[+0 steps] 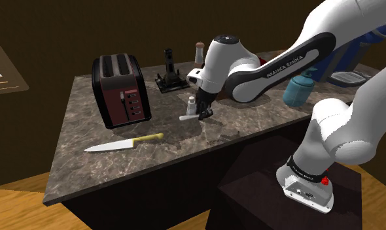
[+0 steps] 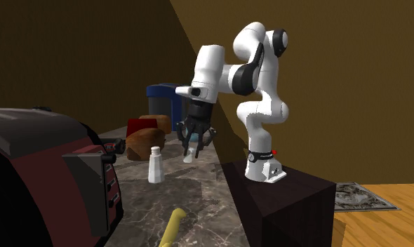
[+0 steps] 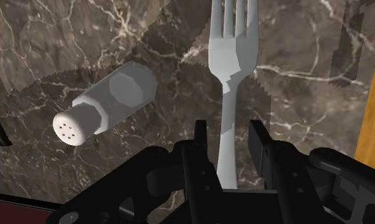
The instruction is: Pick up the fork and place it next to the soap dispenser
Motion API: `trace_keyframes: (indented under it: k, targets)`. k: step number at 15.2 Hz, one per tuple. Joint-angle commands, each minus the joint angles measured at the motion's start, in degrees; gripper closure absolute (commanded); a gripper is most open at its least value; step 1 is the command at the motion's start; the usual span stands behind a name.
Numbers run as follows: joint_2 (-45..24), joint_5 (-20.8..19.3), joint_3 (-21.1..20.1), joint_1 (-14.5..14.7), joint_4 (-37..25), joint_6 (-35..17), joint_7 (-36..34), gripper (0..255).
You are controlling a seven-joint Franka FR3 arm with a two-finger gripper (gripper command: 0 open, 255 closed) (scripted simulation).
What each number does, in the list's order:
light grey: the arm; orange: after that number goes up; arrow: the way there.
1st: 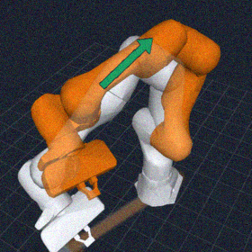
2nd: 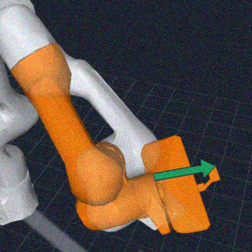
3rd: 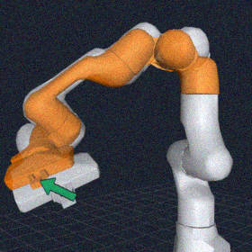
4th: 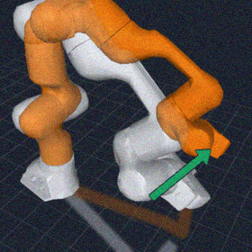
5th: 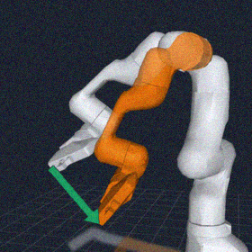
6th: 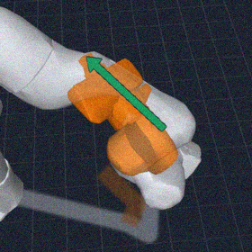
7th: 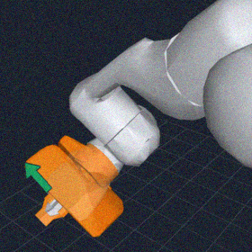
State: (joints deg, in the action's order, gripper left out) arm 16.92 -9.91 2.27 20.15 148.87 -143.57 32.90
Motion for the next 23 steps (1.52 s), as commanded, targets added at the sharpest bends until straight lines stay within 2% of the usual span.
trace_keyframes:
  k: [1, 23]
  targets:
    - [1.24, 0.29, 0.04, 0.11, -0.56, 1.81, 0.35, 255]
    - [8.54, 2.3, -0.1, 0.95, -11.97, 20.45, 2.75, 255]
